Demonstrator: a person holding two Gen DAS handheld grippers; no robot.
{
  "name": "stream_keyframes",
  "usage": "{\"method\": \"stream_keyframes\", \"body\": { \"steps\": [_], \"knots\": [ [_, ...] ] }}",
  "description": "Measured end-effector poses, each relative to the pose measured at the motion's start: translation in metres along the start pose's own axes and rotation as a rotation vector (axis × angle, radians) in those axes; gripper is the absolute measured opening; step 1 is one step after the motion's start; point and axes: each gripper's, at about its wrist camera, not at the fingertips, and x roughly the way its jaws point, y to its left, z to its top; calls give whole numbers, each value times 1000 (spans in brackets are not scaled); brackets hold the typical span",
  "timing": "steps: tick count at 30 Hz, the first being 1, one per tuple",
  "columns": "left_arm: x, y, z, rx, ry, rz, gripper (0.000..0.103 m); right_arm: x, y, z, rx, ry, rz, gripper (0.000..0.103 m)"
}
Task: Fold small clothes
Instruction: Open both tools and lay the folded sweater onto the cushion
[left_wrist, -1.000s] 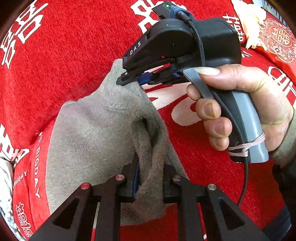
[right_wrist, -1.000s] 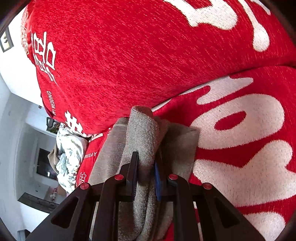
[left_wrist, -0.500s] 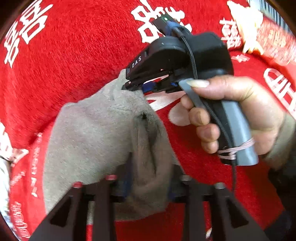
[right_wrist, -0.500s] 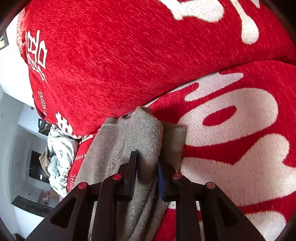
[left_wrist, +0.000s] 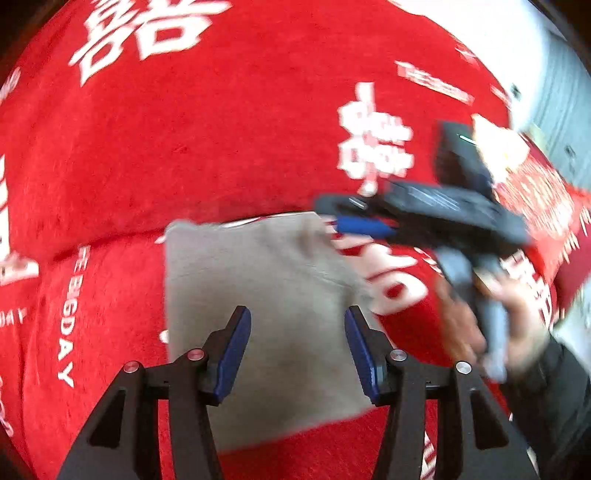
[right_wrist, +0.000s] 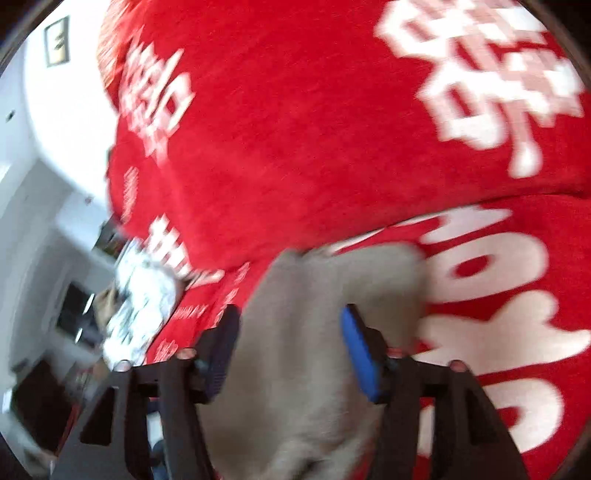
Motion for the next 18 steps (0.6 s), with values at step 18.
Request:
{"method": "stream_keyframes", "body": {
  "steps": [18],
  "knots": [
    [25, 61, -17, -93, 74, 134, 69, -7, 28, -54, -78, 41, -214, 67]
  ]
}}
